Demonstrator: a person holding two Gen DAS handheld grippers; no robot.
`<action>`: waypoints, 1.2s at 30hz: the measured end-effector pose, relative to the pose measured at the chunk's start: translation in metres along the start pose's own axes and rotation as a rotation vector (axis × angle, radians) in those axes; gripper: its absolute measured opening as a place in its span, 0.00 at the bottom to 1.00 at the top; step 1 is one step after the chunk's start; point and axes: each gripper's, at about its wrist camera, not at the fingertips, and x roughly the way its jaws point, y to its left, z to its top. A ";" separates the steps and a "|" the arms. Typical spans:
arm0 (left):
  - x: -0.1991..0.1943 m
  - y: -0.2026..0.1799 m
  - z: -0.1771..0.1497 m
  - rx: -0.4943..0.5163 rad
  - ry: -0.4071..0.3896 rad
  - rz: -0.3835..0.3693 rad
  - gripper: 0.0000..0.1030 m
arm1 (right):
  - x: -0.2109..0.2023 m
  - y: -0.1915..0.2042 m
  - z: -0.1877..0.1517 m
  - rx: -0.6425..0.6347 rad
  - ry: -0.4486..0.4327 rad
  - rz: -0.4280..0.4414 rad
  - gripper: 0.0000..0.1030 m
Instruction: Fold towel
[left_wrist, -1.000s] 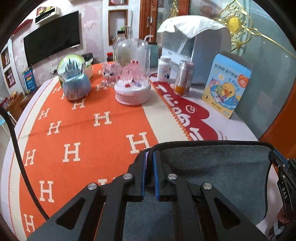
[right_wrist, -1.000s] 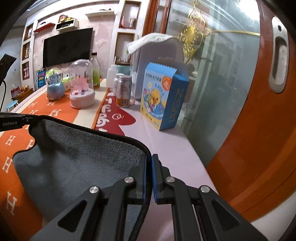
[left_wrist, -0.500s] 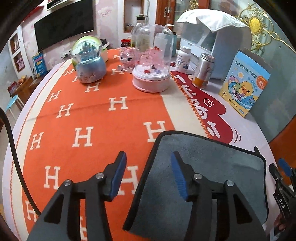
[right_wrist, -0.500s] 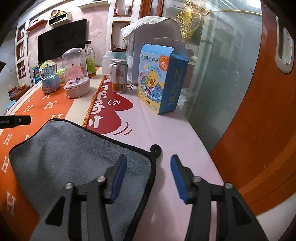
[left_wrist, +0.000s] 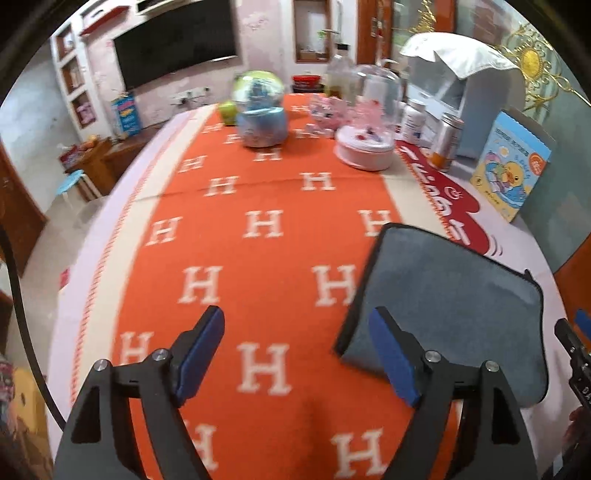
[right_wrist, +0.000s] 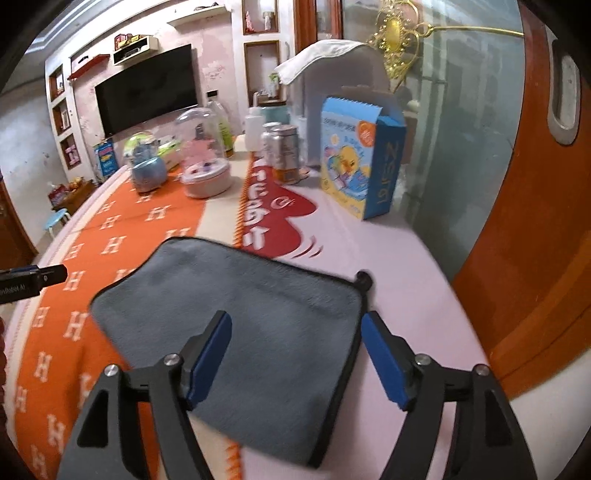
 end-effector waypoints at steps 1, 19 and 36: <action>-0.006 0.005 -0.005 -0.005 0.001 0.005 0.77 | -0.006 0.004 -0.003 0.005 0.008 0.014 0.77; -0.125 0.095 -0.126 -0.069 0.021 -0.114 0.85 | -0.112 0.084 -0.088 -0.006 0.072 0.029 0.93; -0.230 0.143 -0.214 -0.044 0.033 -0.191 0.90 | -0.219 0.141 -0.142 -0.022 0.109 0.067 1.00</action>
